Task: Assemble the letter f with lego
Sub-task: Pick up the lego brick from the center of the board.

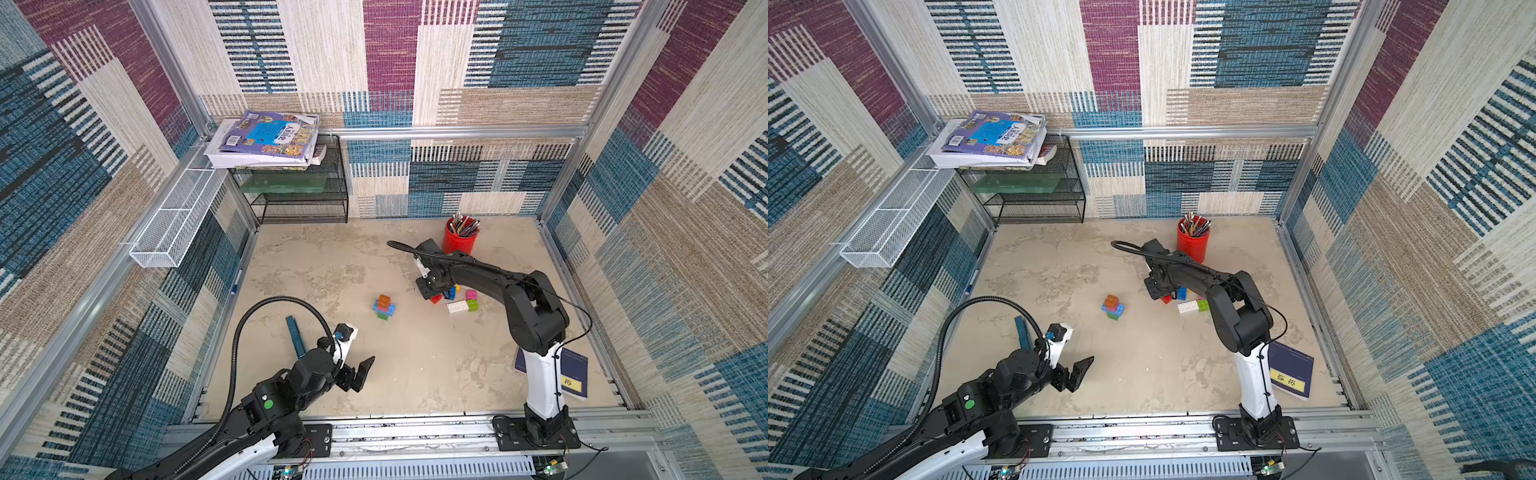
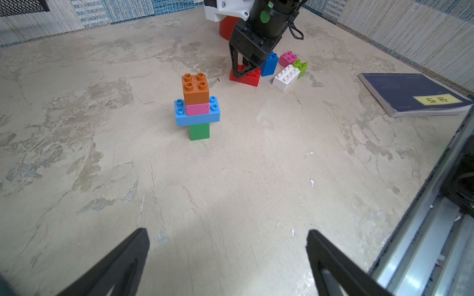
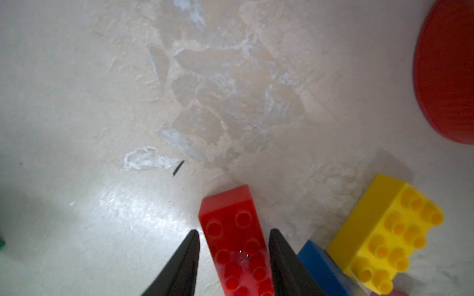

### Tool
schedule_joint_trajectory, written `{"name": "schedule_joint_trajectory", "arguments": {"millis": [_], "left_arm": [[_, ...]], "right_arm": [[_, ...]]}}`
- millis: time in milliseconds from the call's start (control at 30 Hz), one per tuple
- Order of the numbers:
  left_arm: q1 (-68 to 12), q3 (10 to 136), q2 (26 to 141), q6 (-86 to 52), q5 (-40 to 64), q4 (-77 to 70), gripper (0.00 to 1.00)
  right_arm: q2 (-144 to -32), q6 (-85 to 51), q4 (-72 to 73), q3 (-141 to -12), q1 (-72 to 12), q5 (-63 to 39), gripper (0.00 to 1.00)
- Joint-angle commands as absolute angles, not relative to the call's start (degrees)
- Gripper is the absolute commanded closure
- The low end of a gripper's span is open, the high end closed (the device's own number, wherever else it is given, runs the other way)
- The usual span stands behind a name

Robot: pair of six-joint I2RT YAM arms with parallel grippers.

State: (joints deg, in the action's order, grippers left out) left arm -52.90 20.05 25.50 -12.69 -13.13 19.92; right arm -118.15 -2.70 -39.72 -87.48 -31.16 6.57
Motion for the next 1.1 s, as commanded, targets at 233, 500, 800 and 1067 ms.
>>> {"name": "schedule_joint_trajectory", "arguments": {"millis": [233, 500, 800, 1067], "left_arm": [[-52.84, 20.40, 25.60, -13.35, -13.27, 18.72, 0.01], [-52.85, 20.40, 25.58, -13.34, -13.32, 18.72, 0.01], [-52.83, 20.45, 25.57, -13.36, -13.27, 18.76, 0.01], [-52.83, 20.43, 25.58, -13.30, -13.28, 18.75, 0.01]], "right_arm": [[-117.85, -1.94, -38.06, -87.01, -30.88, 5.46, 0.56], [-118.43, -1.77, -37.94, -87.53, -30.72, 5.01, 0.56], [-119.44, -1.71, -38.43, -88.68, -30.63, 4.65, 0.58], [-119.88, -1.52, -38.58, -89.03, -30.61, 4.04, 0.60]]}}
